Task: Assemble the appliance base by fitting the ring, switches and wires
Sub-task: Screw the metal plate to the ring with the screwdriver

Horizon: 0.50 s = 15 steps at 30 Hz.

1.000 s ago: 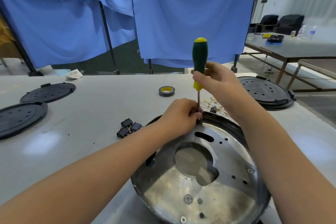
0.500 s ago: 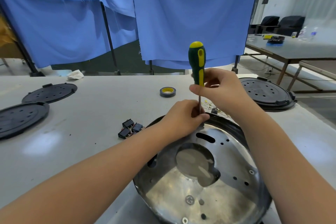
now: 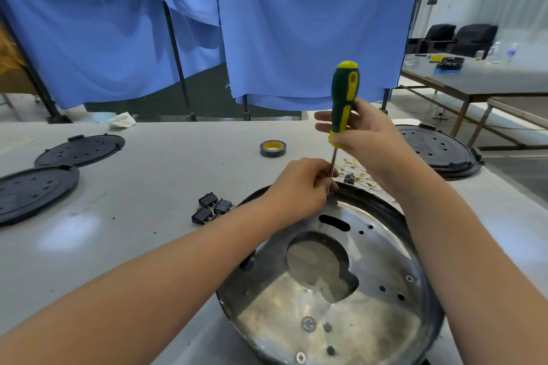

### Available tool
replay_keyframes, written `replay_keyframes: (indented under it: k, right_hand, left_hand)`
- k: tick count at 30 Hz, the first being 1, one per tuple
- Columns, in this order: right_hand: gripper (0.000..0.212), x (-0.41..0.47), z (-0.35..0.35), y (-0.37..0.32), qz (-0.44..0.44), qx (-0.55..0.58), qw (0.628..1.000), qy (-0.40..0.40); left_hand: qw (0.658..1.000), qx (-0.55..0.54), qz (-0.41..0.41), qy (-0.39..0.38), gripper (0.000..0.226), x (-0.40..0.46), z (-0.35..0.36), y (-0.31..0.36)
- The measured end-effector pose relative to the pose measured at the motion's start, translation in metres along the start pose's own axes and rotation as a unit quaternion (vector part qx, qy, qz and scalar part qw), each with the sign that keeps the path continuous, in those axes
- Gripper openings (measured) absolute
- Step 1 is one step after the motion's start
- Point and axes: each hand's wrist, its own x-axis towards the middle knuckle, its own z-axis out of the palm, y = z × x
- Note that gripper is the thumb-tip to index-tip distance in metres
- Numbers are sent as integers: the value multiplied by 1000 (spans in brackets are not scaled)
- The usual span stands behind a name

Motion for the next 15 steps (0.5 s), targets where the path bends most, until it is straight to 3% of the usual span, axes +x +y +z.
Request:
replay_keyframes:
  k: [8,12,15]
  right_hand:
    - [60,-2,4,3,-60,-184,978,82]
    - [60,-5,6,3,-44,-158,984,66]
    - [44,-4,5,1,-37,-102,994,24]
  left_hand:
    - [998,21,-9,52,15,2,-3,0]
    - [999,36,5,37,10,2,0,1]
    - [1000,9,0,18,11,3,1,-1]
